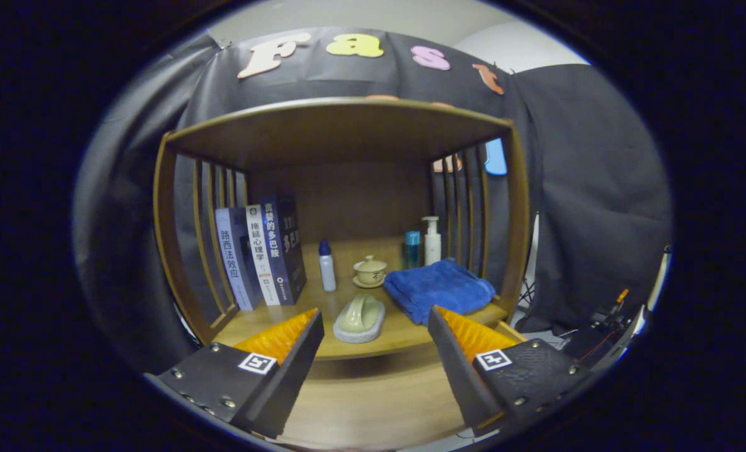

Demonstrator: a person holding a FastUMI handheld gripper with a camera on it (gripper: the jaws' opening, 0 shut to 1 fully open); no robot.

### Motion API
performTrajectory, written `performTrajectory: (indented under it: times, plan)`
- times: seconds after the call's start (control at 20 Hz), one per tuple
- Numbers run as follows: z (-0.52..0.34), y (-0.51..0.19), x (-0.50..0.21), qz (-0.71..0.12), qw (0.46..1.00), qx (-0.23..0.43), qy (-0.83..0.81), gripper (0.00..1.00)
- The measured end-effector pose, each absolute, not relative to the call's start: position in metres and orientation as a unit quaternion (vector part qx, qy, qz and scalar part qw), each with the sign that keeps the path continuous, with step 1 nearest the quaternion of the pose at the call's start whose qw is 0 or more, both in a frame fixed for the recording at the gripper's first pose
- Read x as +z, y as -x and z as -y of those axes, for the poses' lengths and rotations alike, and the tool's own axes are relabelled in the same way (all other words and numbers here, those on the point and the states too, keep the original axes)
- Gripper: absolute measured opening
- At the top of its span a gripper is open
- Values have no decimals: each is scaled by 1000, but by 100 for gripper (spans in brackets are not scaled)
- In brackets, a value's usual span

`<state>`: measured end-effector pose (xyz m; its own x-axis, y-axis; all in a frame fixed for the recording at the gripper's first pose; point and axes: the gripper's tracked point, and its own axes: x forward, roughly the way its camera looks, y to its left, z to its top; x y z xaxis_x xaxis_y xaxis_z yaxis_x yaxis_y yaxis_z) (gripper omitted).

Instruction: Pull open the drawer, take out the items inside it, and place them on the countertop above the cabinet.

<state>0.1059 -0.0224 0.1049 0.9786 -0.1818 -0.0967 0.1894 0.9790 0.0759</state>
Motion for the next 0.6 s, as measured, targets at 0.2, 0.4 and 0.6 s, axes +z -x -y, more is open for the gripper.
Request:
performTrajectory:
  times: [0.2, 0.4, 0.6]
  plan:
    - [31, -50, 117, -4, 995, -80, -55, 100]
    - [48, 0, 107, 9, 995, -81, -53, 100]
    - [41, 27, 81, -12, 998, -54, -41, 100]
